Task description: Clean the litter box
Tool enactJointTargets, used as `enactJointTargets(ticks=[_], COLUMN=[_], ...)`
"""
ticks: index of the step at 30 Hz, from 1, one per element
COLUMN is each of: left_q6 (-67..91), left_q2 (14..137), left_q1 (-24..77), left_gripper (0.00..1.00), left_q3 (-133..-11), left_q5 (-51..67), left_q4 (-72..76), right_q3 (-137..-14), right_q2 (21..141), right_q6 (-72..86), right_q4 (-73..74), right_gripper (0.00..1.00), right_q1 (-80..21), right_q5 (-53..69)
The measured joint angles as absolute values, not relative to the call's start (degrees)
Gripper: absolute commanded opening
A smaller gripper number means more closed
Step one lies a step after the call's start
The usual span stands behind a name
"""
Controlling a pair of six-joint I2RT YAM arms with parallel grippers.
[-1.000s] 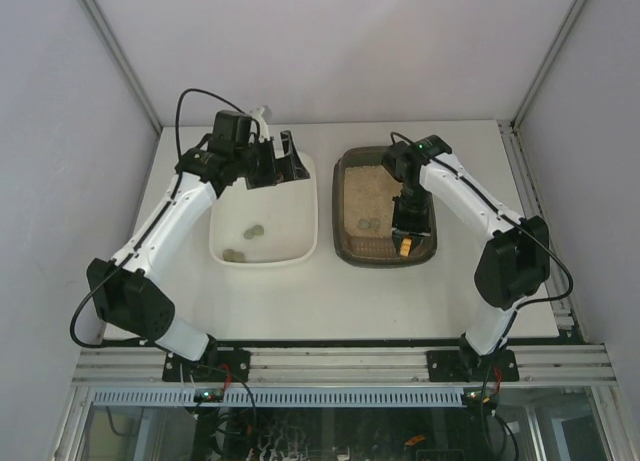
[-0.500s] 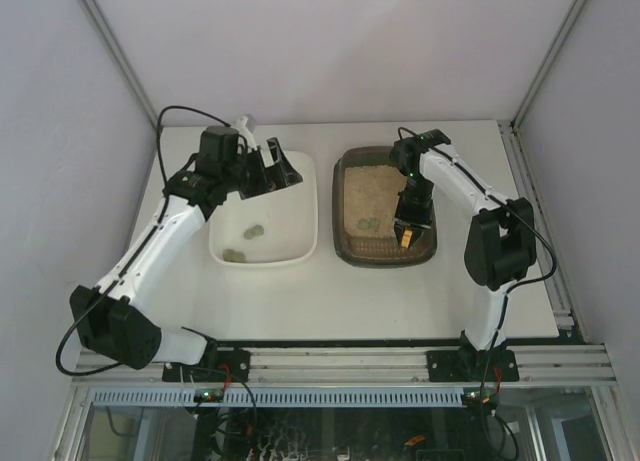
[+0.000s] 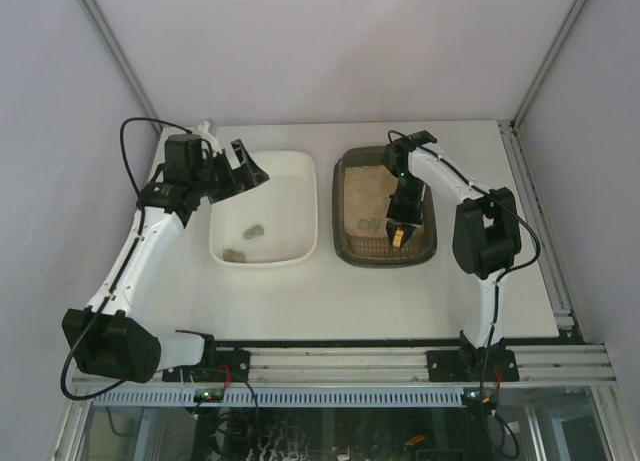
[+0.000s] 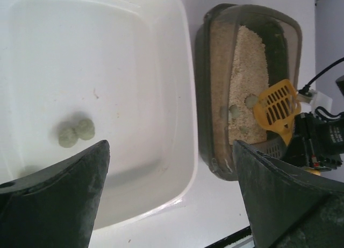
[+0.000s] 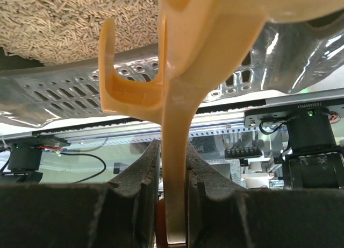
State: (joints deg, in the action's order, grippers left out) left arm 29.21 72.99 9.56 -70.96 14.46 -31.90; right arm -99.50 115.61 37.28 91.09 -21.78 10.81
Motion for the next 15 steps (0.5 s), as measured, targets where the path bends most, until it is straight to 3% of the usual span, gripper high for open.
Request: enactJointTargets(ticks=[15], left_q6=[21.54], left_q2=[69.97], left_q1=[3.53], left_gripper=[1.00], left_q3=[-62.50], left_q5=[14.11], left_q4=[-32.82], right_q3=[-98.59], right_q2=[115.83], right_q6=[36.84], right_q4=[83.24], right_gripper=[0.00], right_q1=[-20.47], right_q5=[20.01])
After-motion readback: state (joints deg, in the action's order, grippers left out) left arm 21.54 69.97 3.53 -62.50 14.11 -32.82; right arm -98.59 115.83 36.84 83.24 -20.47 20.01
